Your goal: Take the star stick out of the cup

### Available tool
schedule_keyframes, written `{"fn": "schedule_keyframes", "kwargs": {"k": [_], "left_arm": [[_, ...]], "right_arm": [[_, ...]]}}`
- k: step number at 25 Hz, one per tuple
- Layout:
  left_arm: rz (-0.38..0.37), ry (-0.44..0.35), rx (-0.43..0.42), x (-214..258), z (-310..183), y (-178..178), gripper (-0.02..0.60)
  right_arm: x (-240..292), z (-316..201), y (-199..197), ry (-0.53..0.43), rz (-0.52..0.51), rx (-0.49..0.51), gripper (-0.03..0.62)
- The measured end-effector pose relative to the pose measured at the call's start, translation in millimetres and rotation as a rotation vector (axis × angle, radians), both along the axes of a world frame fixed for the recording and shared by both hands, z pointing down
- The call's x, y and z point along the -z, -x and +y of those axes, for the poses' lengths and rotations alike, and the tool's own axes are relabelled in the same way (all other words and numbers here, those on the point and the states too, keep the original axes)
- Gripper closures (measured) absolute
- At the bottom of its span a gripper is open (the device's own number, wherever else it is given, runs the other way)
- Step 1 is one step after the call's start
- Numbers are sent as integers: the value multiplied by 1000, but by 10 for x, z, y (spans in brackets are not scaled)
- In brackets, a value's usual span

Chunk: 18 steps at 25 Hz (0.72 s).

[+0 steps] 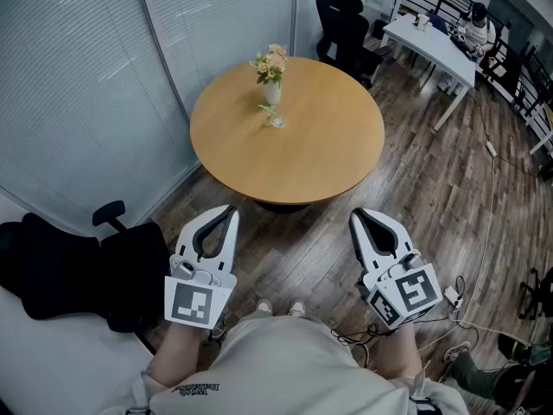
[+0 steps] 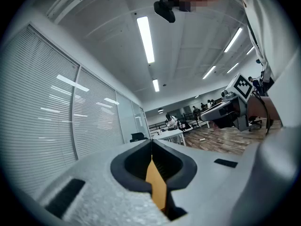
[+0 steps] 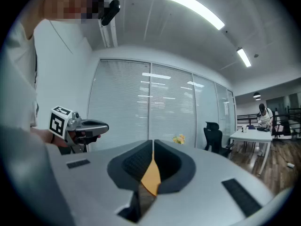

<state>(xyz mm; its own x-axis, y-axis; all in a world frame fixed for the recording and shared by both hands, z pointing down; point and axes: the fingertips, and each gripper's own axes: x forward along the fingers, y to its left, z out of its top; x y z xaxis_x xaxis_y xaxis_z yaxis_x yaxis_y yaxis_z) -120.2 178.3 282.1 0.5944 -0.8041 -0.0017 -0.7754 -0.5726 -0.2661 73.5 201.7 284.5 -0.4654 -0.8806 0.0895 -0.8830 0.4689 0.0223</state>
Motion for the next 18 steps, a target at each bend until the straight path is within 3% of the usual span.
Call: {"fn": "schedule_keyframes", "kwargs": {"k": [18], "left_arm": [[-34,6,-2,-58,107,-352,558]], "right_arm": [[-72,78,-280,-12,20,-2,560]]}}
